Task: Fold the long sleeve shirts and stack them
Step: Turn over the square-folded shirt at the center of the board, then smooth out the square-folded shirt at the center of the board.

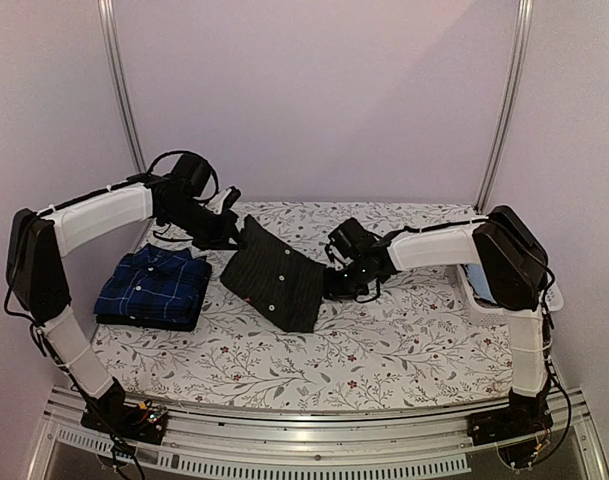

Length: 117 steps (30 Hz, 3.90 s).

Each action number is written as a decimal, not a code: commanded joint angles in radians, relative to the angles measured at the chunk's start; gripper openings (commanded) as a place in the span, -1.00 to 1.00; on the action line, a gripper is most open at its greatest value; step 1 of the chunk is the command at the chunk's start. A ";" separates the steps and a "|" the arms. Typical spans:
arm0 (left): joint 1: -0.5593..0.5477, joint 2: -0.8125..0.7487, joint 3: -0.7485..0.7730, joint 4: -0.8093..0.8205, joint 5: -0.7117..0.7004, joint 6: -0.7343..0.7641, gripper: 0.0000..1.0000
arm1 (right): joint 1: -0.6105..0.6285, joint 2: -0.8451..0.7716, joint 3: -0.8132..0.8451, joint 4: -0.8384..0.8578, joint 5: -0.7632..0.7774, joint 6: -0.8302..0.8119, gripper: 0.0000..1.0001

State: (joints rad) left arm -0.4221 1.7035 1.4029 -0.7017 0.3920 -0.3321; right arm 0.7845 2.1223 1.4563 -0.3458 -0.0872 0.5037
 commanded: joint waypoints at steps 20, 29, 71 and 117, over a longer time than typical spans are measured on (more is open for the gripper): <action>0.016 0.016 0.294 -0.015 0.181 -0.024 -1.00 | 0.109 0.507 0.556 0.317 -0.520 0.177 -0.45; 0.027 -0.001 0.190 0.029 0.182 -0.010 -1.00 | 0.072 0.393 0.367 0.314 -0.487 0.156 -0.31; -0.227 0.257 0.233 0.197 -0.094 -0.275 0.17 | -0.146 -0.337 -0.254 0.084 -0.160 -0.041 0.32; -0.169 0.225 -0.143 0.357 -0.051 -0.298 -0.28 | -0.111 -0.240 -0.362 -0.006 0.041 0.008 -0.98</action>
State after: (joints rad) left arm -0.5797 1.9327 1.2598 -0.3283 0.3847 -0.6189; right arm 0.6907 1.9450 1.1702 -0.2958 -0.0895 0.4896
